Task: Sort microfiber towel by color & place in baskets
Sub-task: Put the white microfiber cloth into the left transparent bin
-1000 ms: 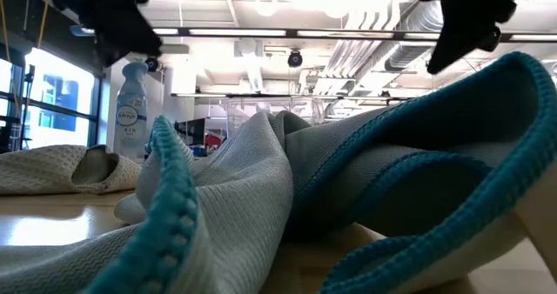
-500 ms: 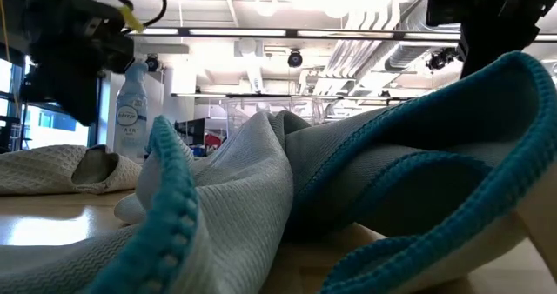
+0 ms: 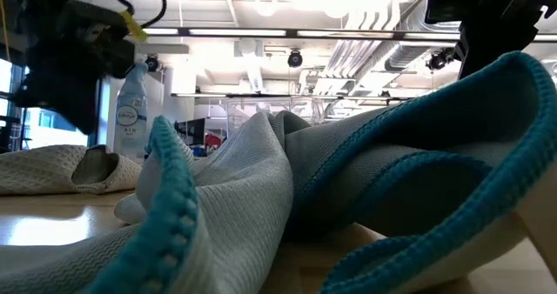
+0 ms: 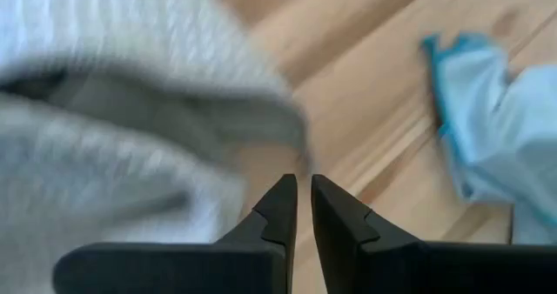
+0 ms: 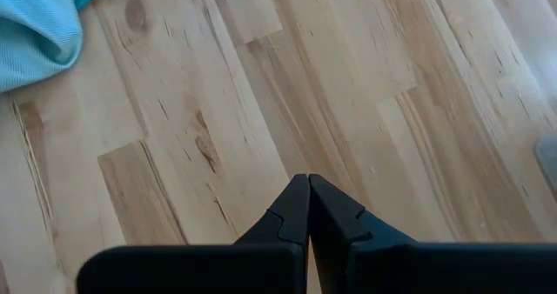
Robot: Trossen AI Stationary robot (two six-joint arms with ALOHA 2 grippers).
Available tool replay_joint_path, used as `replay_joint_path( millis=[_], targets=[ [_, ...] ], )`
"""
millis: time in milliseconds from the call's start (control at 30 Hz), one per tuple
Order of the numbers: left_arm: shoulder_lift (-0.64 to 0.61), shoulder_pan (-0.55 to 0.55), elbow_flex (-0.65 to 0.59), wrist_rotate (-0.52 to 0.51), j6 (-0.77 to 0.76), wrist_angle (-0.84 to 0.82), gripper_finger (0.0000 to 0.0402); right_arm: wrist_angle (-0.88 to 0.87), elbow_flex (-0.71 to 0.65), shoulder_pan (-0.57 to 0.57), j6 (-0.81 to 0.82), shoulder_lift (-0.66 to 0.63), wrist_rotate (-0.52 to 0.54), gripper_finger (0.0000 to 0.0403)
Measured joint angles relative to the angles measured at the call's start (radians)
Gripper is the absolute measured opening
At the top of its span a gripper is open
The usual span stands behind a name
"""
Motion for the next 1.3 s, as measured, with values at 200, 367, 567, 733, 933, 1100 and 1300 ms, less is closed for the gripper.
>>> replay_joint_path(
  millis=[200, 367, 567, 733, 933, 1100, 1300],
  targets=[
    [0.008, 0.042, 0.000, -0.111, 0.130, 0.207, 0.0040, 0.000, 0.000, 0.000, 0.031, 0.000, 0.000, 0.0000],
    [0.008, 0.086, 0.000, -0.128, 0.227, 0.274, 0.0087, 0.001, 0.000, 0.000, 0.043, 0.000, 0.001, 0.0000],
    [0.005, 0.131, 0.000, -0.144, 0.385, 0.211, 0.0112, 0.004, 0.000, 0.000, 0.071, 0.000, 0.017, 0.0000],
    [0.005, 0.159, 0.029, -0.141, 0.316, -0.032, 0.0104, 0.021, 0.000, 0.000, 0.069, 0.000, 0.017, 0.0000],
    [0.004, 0.163, 0.140, -0.141, 0.184, -0.410, 0.0093, 0.048, 0.000, -0.001, 0.071, 0.000, 0.039, 0.0000],
    [0.004, 0.123, 0.174, -0.069, 0.147, -0.457, 0.0090, 0.072, 0.000, -0.001, 0.071, 0.000, 0.071, 0.0000],
    [0.012, 0.036, 0.154, 0.007, 0.134, -0.451, 0.0090, 0.079, 0.000, -0.002, 0.080, 0.000, 0.071, 0.0000]
  ],
)
